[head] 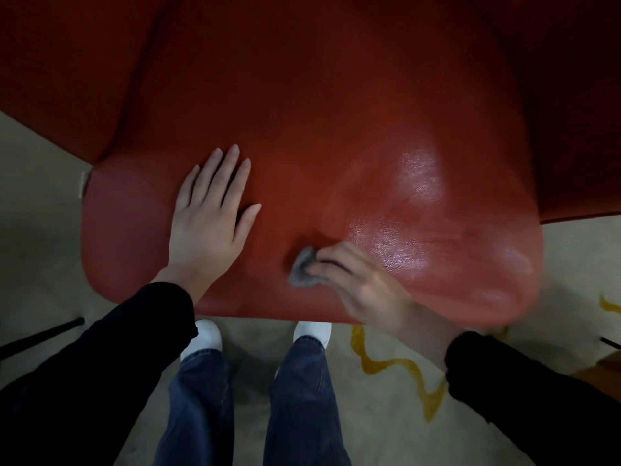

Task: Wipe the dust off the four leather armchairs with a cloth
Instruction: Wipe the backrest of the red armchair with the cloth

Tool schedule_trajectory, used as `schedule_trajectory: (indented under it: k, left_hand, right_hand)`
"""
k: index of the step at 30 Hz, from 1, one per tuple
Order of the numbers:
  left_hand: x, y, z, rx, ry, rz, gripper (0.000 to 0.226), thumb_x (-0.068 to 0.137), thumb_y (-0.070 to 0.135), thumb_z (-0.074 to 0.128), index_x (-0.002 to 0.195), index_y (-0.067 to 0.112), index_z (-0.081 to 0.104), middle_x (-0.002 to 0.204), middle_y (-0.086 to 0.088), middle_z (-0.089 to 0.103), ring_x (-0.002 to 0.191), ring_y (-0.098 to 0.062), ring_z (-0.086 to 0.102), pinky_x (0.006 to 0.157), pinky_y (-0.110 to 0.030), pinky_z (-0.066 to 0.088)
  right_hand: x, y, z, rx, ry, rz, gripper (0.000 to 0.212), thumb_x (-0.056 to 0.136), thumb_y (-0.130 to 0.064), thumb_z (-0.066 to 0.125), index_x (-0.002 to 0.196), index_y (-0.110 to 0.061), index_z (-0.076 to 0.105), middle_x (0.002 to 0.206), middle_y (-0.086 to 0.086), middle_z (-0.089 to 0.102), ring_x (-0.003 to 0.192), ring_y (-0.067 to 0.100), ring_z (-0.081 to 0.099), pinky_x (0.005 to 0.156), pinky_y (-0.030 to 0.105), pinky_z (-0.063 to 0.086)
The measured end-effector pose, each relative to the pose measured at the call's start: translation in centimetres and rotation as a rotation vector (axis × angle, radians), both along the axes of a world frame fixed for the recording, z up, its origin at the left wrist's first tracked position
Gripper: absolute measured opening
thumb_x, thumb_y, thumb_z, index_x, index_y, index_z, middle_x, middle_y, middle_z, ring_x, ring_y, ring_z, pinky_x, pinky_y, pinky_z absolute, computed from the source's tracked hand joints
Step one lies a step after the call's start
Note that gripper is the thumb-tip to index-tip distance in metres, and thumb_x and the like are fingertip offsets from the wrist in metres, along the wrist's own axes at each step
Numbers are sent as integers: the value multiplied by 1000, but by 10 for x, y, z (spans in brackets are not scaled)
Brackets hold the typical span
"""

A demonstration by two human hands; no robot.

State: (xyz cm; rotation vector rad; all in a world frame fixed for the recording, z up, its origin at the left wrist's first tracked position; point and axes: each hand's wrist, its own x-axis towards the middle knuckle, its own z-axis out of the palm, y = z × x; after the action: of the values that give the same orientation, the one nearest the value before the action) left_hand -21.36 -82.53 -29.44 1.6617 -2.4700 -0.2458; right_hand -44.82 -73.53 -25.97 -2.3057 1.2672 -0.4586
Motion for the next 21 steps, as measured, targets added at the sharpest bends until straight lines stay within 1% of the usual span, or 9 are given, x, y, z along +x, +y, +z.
schedule_trajectory:
  k: [2, 4, 6, 8, 10, 13, 17, 19, 21]
  left_hand:
    - [0, 0, 0, 15, 2, 3, 58, 103, 44, 28, 152, 11, 28, 161, -6, 20, 149, -21, 13, 121, -36, 4]
    - [1, 0, 1, 27, 14, 0, 58, 103, 44, 28, 152, 11, 28, 161, -6, 20, 149, -21, 13, 121, -34, 2]
    - [3, 1, 2, 36, 28, -9, 58, 103, 44, 29, 151, 10, 29, 160, -7, 22, 149, -21, 13, 121, -33, 1]
    - [5, 7, 4, 42, 37, -29, 58, 103, 43, 30, 150, 10, 30, 160, -7, 23, 149, -21, 14, 121, -32, 1]
    - [9, 14, 5, 44, 40, -48, 58, 103, 42, 30, 150, 9, 31, 160, -8, 24, 149, -21, 15, 121, -33, 3]
    - [14, 22, 6, 48, 43, -47, 58, 102, 41, 32, 150, 8, 32, 159, -9, 24, 149, -22, 15, 121, -35, 5]
    - [17, 30, 6, 48, 64, -37, 58, 102, 40, 35, 149, 8, 33, 159, -9, 25, 149, -22, 16, 121, -36, 7]
    - [21, 32, 5, 42, 66, -47, 57, 102, 40, 35, 149, 7, 34, 159, -9, 26, 148, -22, 17, 122, -36, 7]
    - [26, 33, 5, 39, 64, -36, 57, 102, 40, 35, 149, 8, 34, 159, -9, 26, 148, -22, 17, 121, -34, 5]
  right_hand:
    - [-20, -12, 3, -75, -7, -227, 22, 90, 2, 54, 110, -5, 62, 109, 15, 54, 98, 28, 52, 90, 31, 42]
    - [-52, -27, 1, -156, 26, -607, 19, 90, 1, 54, 107, -3, 64, 105, 19, 55, 98, 32, 54, 88, 37, 46]
    - [-76, -30, -3, -162, 57, -951, 18, 90, -2, 52, 105, 1, 63, 105, 22, 54, 98, 33, 55, 87, 42, 47]
    - [-76, -17, -12, -157, 62, -1153, 19, 89, -3, 52, 104, 4, 62, 105, 23, 53, 96, 34, 55, 89, 35, 45]
    - [-51, -1, -19, -168, 44, -1213, 17, 87, -2, 55, 102, 3, 62, 103, 23, 54, 94, 35, 55, 88, 27, 39]
    - [9, 17, -25, -141, -26, -1206, 18, 88, -3, 56, 105, 0, 63, 105, 19, 55, 98, 32, 54, 89, 33, 41]
    - [81, 31, -22, -93, -177, -1129, 19, 90, -4, 57, 107, 1, 64, 108, 14, 54, 105, 23, 55, 97, 28, 43]
    - [91, 34, -16, -63, -228, -1078, 19, 90, -5, 57, 107, 1, 64, 107, 12, 54, 104, 19, 54, 96, 26, 44]
    - [75, 35, -10, -68, -224, -1103, 20, 89, -3, 58, 108, 0, 64, 106, 12, 54, 102, 19, 55, 95, 22, 43]
